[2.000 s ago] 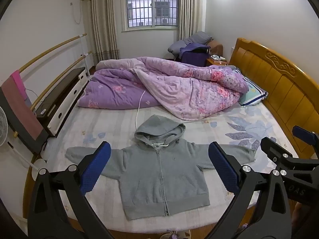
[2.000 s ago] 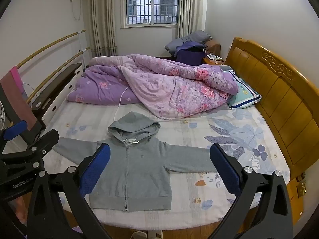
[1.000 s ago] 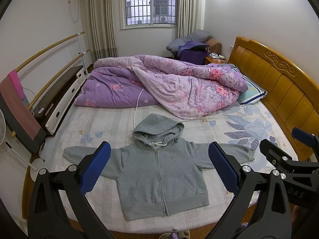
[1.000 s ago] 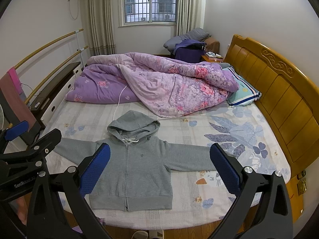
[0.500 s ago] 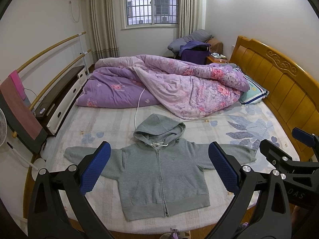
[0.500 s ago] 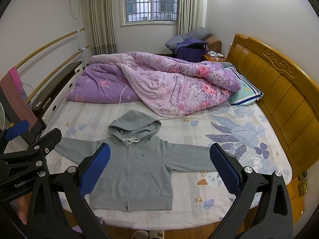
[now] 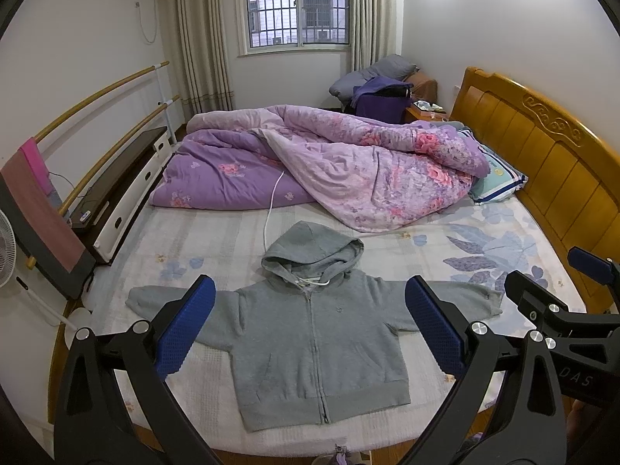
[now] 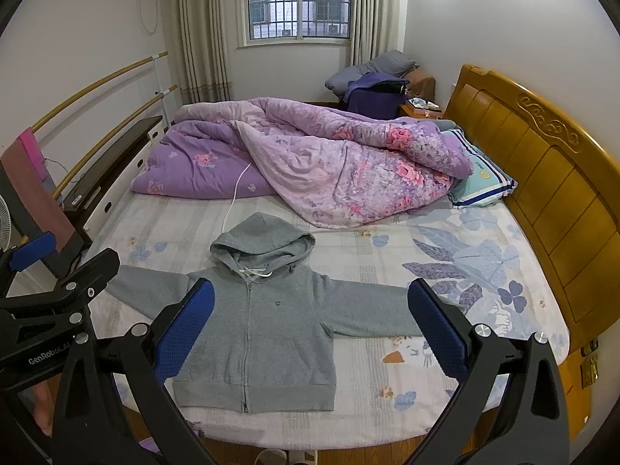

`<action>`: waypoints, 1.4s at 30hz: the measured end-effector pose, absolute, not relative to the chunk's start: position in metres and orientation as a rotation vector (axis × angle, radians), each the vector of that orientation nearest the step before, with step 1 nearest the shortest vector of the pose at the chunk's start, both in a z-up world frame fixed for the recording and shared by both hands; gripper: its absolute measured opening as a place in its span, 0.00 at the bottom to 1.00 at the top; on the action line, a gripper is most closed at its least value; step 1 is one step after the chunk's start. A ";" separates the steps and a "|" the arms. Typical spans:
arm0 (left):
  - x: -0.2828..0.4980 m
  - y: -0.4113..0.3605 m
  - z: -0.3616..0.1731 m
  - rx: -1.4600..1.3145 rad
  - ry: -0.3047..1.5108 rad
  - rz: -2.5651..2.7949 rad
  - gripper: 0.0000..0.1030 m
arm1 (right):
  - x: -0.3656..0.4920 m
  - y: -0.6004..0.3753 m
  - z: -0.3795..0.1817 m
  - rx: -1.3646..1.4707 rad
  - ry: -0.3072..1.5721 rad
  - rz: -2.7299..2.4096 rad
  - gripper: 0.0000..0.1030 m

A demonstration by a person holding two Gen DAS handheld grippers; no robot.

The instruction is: Fold large clothes

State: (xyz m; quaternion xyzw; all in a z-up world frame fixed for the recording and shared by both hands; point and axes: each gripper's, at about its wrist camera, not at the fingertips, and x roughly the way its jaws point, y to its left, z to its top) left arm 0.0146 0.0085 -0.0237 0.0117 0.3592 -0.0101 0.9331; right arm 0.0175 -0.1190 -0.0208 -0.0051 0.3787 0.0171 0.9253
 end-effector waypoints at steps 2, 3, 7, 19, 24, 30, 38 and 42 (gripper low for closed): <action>0.016 0.012 -0.027 0.023 0.737 -0.019 0.95 | 0.019 -0.120 -0.021 -0.010 0.779 0.037 0.93; 0.016 0.013 -0.028 0.024 0.737 -0.019 0.95 | 0.019 -0.120 -0.021 -0.010 0.779 0.037 0.93; 0.016 0.015 -0.030 0.029 0.736 -0.017 0.95 | 0.020 -0.121 -0.021 -0.009 0.781 0.040 0.93; 0.020 0.024 -0.034 0.027 0.740 -0.011 0.95 | 0.023 -0.121 -0.022 -0.005 0.785 0.046 0.93; 0.020 0.025 -0.033 0.028 0.744 -0.008 0.95 | 0.027 -0.128 -0.027 -0.002 0.787 0.061 0.93; 0.018 0.024 -0.036 0.026 0.750 0.014 0.95 | 0.031 -0.139 -0.027 0.009 0.796 0.078 0.93; 0.016 0.020 -0.034 0.037 0.770 0.028 0.95 | 0.036 -0.154 -0.030 0.027 0.811 0.095 0.93; 0.024 0.001 -0.031 0.052 0.791 0.037 0.95 | 0.039 -0.161 -0.035 0.043 0.826 0.109 0.93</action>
